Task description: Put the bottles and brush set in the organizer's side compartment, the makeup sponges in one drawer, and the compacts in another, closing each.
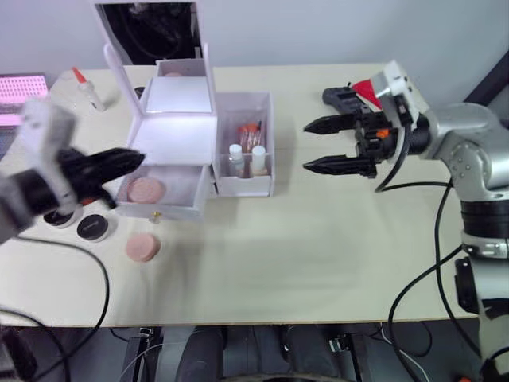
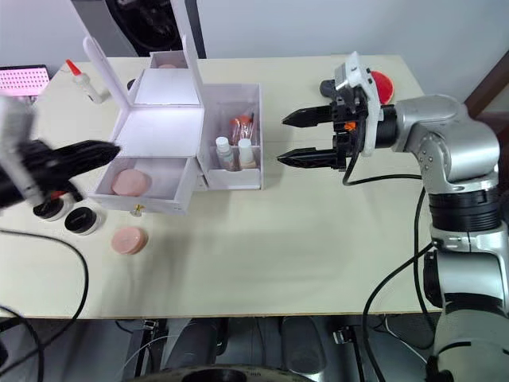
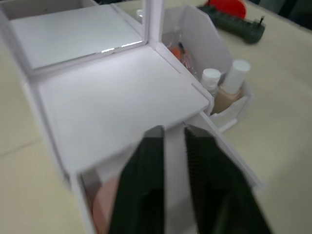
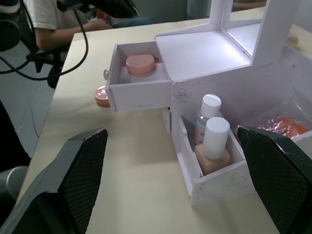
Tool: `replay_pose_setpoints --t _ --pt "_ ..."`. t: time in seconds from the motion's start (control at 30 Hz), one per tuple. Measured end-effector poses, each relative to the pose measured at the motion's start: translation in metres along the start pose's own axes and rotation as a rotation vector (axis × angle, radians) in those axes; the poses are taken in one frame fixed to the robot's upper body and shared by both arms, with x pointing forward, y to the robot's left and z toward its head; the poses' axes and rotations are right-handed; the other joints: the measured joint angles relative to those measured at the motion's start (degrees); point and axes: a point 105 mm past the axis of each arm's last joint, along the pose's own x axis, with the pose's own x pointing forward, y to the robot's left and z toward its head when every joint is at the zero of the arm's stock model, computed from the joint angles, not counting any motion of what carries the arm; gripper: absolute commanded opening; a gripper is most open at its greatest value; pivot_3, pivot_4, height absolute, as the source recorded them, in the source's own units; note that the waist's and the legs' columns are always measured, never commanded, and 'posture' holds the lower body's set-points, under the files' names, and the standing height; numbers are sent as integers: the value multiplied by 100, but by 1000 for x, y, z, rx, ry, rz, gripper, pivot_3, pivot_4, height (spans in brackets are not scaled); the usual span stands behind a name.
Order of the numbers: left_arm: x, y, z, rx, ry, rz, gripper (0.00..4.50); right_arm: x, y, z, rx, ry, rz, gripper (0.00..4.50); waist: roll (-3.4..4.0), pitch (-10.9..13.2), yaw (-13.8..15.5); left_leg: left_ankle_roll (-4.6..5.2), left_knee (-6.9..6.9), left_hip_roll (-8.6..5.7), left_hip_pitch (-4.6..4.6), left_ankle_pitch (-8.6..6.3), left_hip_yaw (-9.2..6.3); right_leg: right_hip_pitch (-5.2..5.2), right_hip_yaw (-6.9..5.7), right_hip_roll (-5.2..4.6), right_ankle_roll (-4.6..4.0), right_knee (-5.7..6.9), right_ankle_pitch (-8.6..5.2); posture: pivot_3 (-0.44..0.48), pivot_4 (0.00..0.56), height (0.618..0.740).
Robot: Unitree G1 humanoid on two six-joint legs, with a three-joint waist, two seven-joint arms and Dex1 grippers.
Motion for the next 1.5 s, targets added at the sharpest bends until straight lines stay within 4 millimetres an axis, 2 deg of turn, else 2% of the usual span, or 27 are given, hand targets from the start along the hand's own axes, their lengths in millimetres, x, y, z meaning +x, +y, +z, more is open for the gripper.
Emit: replay_pose_setpoints --t 0.1,0.17,0.23,0.3,0.5,0.63,0.73,0.9,0.97,1.13,1.3,1.5 --pt "-29 4 -12 -44 -42 46 3384 -3 -2 1 0 -9 5 4500 -1 0 22 -1 7 -1 1 0 2 10 -1 -3 -8 -9 2 0 150 740" --pt "-47 2 -30 -22 -29 93 4452 -4 -4 2 -10 -24 12 4500 -2 -1 15 -2 10 -1 4 -1 10 20 0 -7 -14 -22 4 0 150 740" --pt "-56 2 -47 -27 -7 124 4452 -9 -8 -2 -2 -28 -2 4500 -7 -2 37 -3 15 -3 3 -1 9 21 -2 -10 -17 -21 6 0 150 740" --pt "-70 6 -54 -11 -61 202 4452 -13 -13 -9 -7 -27 -20 4500 -12 -5 52 -4 20 -3 6 -2 8 28 -3 -11 -20 -21 7 0 150 740" --pt "-121 8 -108 -53 -22 415 4452 -34 -29 -56 87 -1 -131 4500 -22 -12 14 -4 17 -4 3 -2 29 23 5 -21 -23 -33 8 0 150 740" --pt "-142 3 -135 -72 16 462 4452 -44 -33 -61 77 5 -165 4500 -23 -12 9 -6 19 -3 3 -4 29 16 4 -20 -23 -34 7 0 150 740" --pt "-147 0 -147 -85 44 462 4452 -48 -36 -65 79 12 -186 4500 -25 -11 8 -17 23 -3 1 -10 29 16 4 -23 -1 -54 -7 0 150 740" --pt "-139 -1 -148 -57 37 435 4452 -47 -34 -64 85 16 -170 4500 -24 -11 6 -17 20 -5 -7 -10 61 26 3 -47 -19 -92 4 0 150 740" --pt "-129 -3 -147 -50 31 413 4452 -42 -30 -58 78 3 -137 4500 -23 -11 13 -17 20 -8 -8 -10 74 25 4 -54 -26 -91 10 0 150 740" --pt "-81 -12 -145 -50 -17 338 4452 -17 -7 -25 0 -15 17 4500 -23 -11 28 -18 9 -6 -5 -13 74 19 3 -50 -7 -77 21 0 150 740" --pt "-36 -13 -150 -116 -47 324 4452 2 9 -1 -66 -18 89 4500 -22 -12 36 -17 19 -5 1 -12 67 18 0 -46 1 -47 22 0 150 740" --pt "-13 -3 -164 -166 17 381 4452 7 18 14 -101 -20 96 4500 -24 -14 35 -17 23 -6 7 -12 66 18 0 -46 2 -34 21 0 150 740"
